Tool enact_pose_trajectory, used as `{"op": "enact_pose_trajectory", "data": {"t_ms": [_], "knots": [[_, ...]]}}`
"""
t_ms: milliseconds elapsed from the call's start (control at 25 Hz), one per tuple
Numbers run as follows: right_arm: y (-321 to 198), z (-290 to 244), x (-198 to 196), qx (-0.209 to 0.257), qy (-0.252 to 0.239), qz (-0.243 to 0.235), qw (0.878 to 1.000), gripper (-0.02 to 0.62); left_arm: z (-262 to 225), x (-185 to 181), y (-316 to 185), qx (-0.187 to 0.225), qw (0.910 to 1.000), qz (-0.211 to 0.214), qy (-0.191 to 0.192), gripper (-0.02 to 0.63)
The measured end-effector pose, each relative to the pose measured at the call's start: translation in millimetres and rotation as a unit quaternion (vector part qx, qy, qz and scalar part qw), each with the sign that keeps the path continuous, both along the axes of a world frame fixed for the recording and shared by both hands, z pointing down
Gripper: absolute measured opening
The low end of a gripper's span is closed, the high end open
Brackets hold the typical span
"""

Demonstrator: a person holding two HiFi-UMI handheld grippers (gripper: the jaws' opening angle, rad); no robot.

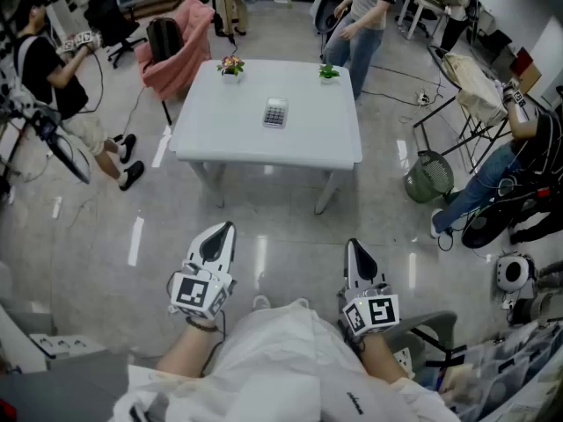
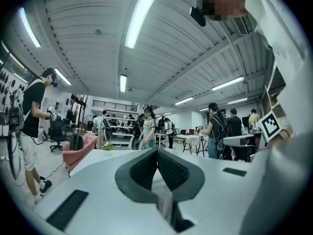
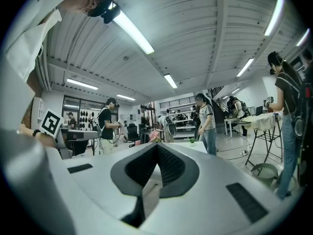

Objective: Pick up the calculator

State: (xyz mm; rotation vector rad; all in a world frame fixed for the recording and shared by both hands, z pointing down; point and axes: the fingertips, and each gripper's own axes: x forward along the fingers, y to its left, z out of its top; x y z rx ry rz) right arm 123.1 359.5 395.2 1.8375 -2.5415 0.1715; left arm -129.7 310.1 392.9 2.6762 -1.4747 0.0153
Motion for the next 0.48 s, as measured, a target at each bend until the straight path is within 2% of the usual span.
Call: {"op": "enact_pose_trajectory", "data": {"t_ms": [480], "knots": [[-2.8, 0.5, -6.8, -0.003, 0.001, -0.006, 1.000, 0.017, 2.1, 0.5, -3.2, -0.009, 1.0000, -0.002, 0.003, 0.025]]}}
